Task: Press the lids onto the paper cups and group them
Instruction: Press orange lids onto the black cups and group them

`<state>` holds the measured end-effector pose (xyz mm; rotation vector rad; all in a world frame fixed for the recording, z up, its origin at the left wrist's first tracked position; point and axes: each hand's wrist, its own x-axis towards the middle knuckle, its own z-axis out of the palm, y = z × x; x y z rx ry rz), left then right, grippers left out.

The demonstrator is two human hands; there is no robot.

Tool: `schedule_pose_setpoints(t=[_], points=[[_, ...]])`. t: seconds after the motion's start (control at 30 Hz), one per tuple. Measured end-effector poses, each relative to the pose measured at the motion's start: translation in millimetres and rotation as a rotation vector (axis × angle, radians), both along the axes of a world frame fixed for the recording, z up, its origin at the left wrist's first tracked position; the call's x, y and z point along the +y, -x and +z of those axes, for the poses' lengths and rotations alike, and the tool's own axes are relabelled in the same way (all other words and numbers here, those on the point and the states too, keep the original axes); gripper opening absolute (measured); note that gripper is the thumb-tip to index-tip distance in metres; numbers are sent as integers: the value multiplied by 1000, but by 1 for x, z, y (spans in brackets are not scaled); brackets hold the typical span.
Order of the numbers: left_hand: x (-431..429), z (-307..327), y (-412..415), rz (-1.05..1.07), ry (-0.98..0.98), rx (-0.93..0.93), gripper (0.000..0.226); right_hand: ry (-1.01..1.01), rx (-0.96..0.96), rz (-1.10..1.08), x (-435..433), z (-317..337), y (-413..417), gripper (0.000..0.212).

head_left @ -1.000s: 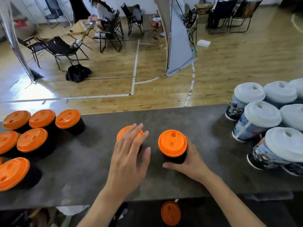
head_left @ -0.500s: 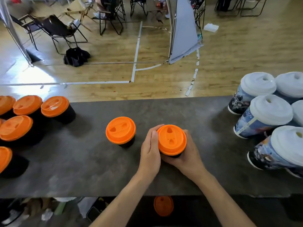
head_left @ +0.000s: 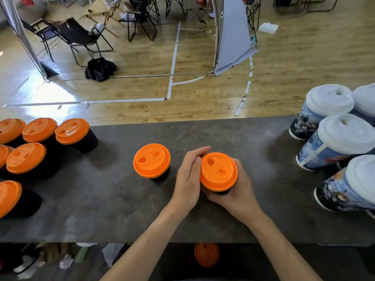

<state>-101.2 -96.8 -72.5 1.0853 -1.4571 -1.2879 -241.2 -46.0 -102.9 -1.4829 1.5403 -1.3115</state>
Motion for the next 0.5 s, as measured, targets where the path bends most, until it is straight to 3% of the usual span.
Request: schedule_pose_setpoints(t=[0.2,0.5], points=[[16,-3,2,65,38,-33,32,-18,-41,24,3,-1,-2,102],[0,6,5,-50,-51,20,30,2,-27,14,4,2,5,83]])
